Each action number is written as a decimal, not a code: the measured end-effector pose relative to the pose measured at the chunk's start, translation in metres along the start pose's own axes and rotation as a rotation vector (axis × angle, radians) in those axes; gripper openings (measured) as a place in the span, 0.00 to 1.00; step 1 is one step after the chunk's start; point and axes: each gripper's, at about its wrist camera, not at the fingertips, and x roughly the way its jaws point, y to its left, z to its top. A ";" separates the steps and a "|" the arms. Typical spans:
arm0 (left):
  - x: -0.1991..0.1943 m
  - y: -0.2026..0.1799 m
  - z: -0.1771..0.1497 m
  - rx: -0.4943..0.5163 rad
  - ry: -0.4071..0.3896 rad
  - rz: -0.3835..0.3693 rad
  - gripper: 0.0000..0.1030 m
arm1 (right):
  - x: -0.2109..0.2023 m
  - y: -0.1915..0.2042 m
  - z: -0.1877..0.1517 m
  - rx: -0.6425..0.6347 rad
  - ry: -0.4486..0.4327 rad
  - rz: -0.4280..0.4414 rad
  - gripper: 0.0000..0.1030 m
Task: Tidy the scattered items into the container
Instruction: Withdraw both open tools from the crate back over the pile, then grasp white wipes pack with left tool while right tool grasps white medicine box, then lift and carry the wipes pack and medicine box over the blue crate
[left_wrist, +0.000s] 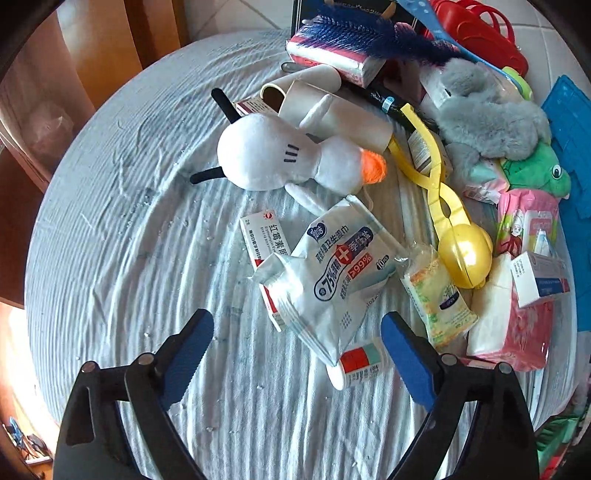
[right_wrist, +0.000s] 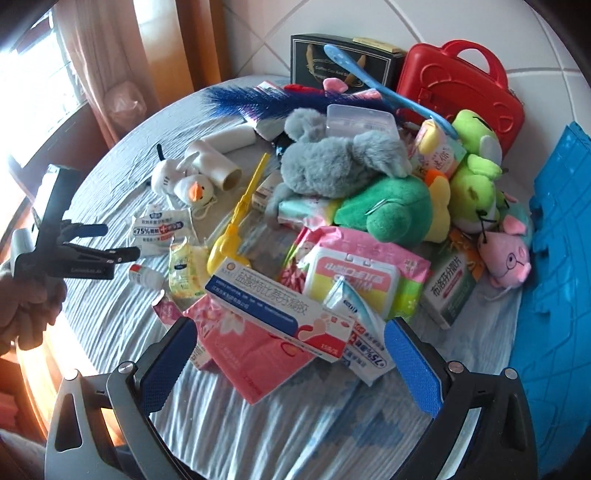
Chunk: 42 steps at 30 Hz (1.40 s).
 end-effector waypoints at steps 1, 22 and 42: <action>0.006 0.000 0.003 -0.004 0.005 -0.009 0.84 | 0.004 0.003 0.000 -0.011 0.005 -0.003 1.00; -0.032 0.001 -0.005 0.045 -0.118 -0.128 0.15 | 0.097 0.016 0.013 -0.170 0.162 0.035 0.59; -0.071 -0.009 -0.003 0.076 -0.189 -0.131 0.15 | 0.041 0.016 0.011 -0.075 0.072 0.060 0.39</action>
